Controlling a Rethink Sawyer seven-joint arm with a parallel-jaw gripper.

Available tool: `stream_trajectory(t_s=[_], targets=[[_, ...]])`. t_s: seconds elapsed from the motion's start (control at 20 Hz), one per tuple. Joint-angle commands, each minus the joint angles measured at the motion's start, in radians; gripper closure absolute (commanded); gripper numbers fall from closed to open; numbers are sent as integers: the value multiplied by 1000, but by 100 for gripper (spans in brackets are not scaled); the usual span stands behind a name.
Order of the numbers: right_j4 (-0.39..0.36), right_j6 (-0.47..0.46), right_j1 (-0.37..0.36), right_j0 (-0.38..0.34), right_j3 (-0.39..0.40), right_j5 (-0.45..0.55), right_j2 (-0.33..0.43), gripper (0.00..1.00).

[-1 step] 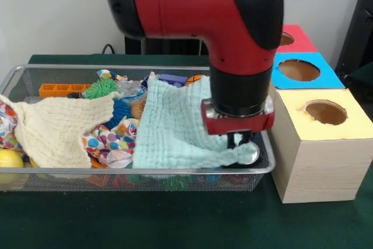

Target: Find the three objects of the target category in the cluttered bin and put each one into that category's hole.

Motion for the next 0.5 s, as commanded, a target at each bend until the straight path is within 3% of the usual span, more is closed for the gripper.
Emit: stream_trajectory(t_s=[0.05,0.5], targets=[[41,159,-147,13,-11,219,-31,100],[65,122,-311,-17,130,242,-41,100]])
